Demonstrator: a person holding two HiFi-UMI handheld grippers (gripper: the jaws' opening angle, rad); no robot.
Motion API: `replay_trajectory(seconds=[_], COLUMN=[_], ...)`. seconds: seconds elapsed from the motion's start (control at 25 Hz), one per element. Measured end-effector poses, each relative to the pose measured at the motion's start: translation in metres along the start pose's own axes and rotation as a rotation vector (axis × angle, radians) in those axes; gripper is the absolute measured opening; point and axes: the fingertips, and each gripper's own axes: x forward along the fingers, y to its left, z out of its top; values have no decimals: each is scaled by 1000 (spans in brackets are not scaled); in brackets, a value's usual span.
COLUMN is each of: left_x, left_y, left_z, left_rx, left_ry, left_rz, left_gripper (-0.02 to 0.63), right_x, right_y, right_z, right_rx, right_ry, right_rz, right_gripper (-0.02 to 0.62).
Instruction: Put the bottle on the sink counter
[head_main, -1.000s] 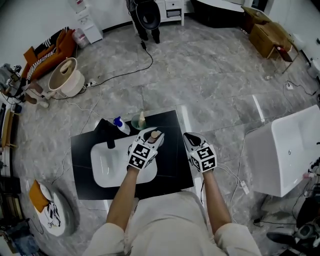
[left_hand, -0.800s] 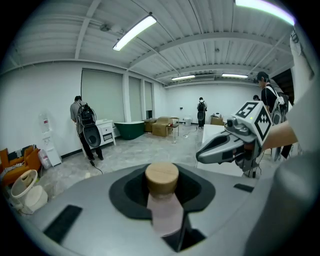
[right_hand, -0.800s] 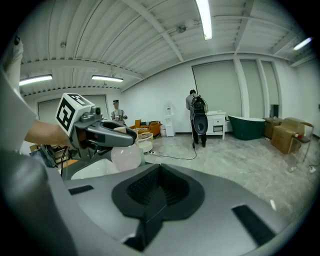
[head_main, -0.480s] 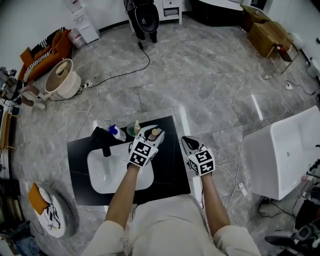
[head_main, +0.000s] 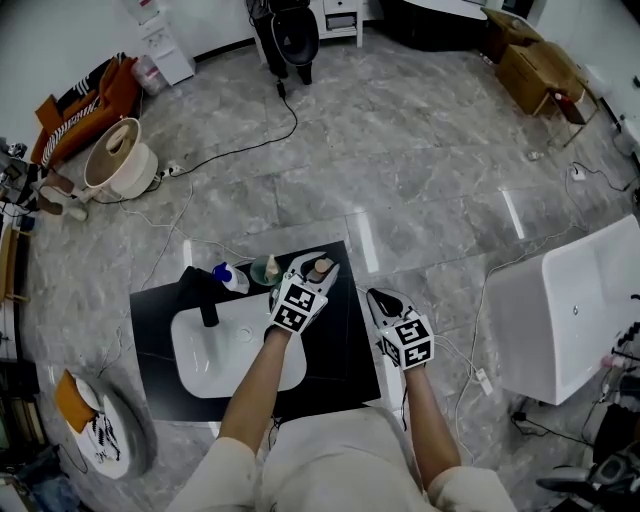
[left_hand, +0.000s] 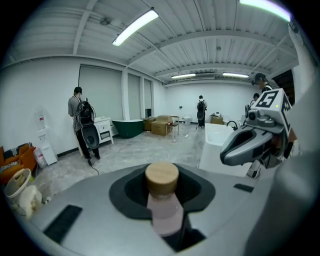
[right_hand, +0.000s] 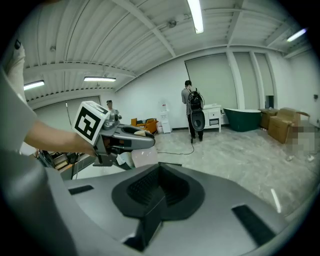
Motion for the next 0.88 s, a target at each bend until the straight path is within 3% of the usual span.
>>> replay_trajectory(seconds=[0.56,0.88], left_x=[34,39], left_y=[4,-3], left_z=[-40,-58], left_rx=[-65,-77], left_ry=[6,28], left_rz=[57,80], left_gripper=[109,109], right_x=[-26,-45], right_y=[-16,-9], right_z=[-43,-61], right_rx=[78,69], right_ry=[49,94], right_rz=[-72,-68], right_gripper=[5,5])
